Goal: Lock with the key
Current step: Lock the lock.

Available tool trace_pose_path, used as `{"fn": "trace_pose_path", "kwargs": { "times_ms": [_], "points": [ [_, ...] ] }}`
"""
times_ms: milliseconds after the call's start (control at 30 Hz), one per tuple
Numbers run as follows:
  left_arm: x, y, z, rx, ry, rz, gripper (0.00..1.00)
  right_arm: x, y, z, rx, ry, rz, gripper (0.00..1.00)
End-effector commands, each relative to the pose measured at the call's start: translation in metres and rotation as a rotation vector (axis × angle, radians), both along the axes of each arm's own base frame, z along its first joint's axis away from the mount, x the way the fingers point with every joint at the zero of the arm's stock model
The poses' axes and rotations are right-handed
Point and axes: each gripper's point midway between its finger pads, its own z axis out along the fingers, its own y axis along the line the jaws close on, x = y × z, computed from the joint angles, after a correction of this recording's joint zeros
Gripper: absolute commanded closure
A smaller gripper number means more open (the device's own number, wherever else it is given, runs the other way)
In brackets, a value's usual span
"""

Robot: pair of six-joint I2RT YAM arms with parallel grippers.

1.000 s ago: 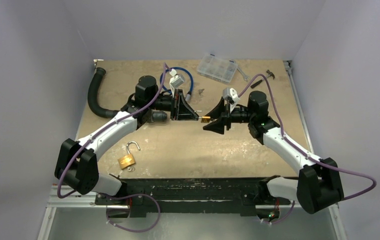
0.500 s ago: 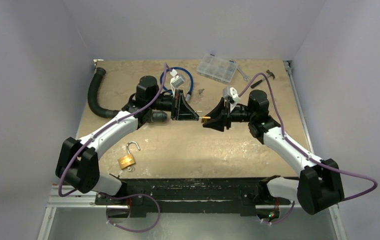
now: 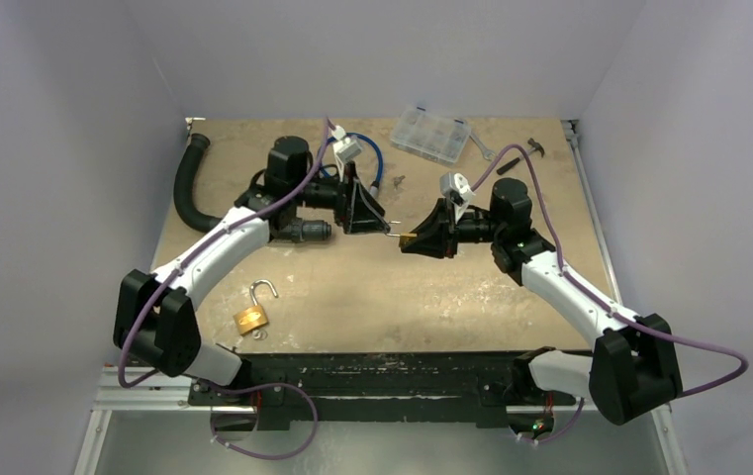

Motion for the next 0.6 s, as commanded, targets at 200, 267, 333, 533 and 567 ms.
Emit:
{"fn": "trace_pose_path", "kwargs": {
  "times_ms": [200, 267, 333, 533, 567],
  "points": [
    [0.052, 0.05, 0.04, 0.045, -0.253, 0.262, 0.04, -0.008, 0.004, 0.02, 0.035, 0.018, 0.052, 1.0],
    [0.046, 0.045, 0.04, 0.045, -0.252, 0.24, 0.04, -0.009, 0.004, 0.019, 0.036, 0.026, 0.057, 1.0],
    [0.04, 0.039, 0.04, 0.04, -0.245, 0.216, 0.05, -0.008, 0.004, 0.018, 0.036, 0.025, 0.057, 1.0],
    [0.018, 0.011, 0.023, 0.049, -0.207, 0.119, 0.05, -0.011, 0.006, 0.018, 0.036, 0.023, 0.075, 1.0],
    [0.017, 0.008, 0.016, 0.062, -0.195, 0.108, 0.06, -0.012, 0.007, 0.019, 0.037, 0.022, 0.078, 1.0]
  ]
}}
